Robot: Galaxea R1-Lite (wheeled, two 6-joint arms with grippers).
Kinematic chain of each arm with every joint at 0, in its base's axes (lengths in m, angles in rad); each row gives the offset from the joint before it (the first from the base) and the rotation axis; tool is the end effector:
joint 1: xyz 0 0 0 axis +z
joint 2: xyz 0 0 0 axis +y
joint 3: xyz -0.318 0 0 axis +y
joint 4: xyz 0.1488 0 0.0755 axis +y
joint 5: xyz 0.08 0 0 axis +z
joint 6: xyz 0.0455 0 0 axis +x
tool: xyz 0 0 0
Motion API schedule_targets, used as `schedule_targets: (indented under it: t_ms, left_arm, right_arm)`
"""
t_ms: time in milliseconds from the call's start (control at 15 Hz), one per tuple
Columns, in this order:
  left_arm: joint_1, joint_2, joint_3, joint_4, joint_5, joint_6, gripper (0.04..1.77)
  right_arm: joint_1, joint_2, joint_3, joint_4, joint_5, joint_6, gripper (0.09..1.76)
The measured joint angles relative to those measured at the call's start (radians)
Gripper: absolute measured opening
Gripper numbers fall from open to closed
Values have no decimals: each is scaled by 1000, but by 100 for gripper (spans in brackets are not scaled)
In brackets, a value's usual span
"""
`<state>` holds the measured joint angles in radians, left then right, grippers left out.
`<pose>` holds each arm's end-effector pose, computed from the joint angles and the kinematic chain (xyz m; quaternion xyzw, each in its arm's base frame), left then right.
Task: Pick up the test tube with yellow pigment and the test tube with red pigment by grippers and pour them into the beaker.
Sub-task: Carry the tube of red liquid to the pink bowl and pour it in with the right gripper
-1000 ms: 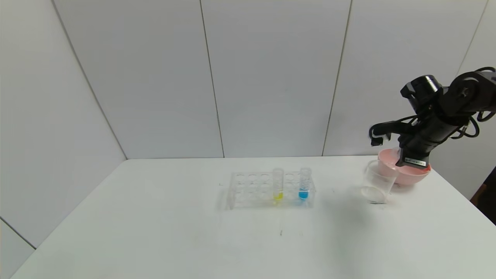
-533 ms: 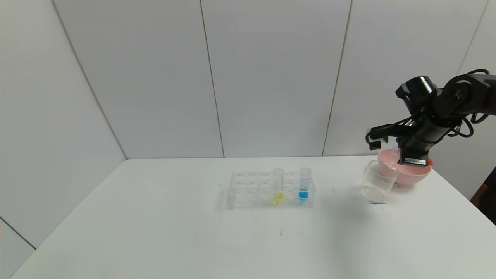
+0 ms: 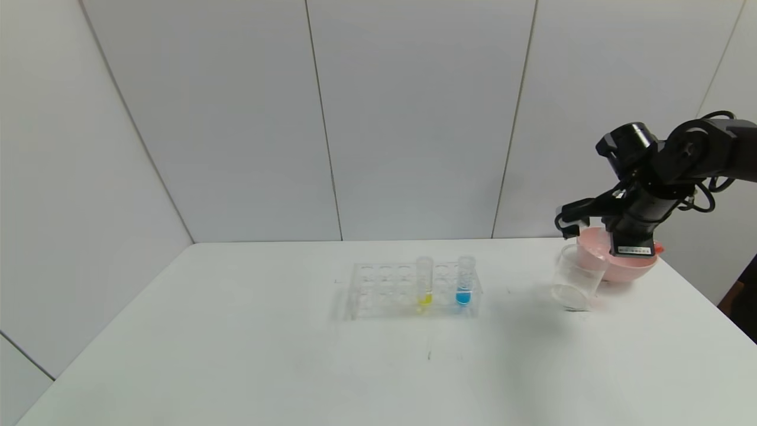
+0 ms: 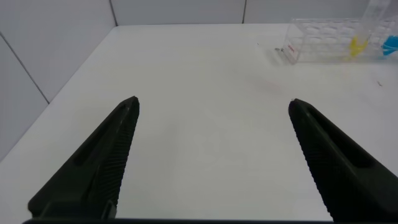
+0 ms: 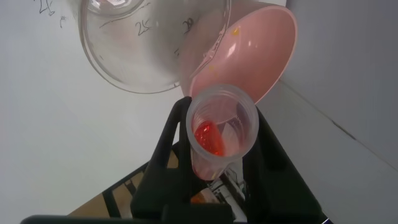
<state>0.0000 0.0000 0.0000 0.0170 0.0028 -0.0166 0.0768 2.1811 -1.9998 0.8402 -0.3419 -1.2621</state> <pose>-0.0437 0.0001 0.0734 -0.0083 0.0085 0.0015 0.9999 0.4063 0.0160 0.2032 -0.5922 0.4541 0.1890 0.6382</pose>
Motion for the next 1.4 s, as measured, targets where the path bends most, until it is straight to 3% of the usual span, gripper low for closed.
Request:
schedule_targets:
  t_ms: [800, 1067, 1400]
  left_arm:
    - [0, 0, 0, 0, 0, 0, 172]
    - [0, 0, 0, 0, 0, 0, 172]
    - [0, 0, 0, 0, 0, 0, 172]
  right_arm:
    - [65, 21, 1, 7, -258, -2, 53]
    - [71, 34, 1, 0, -281, -1, 53]
    - [89, 42, 1, -1, -388, 0, 53]
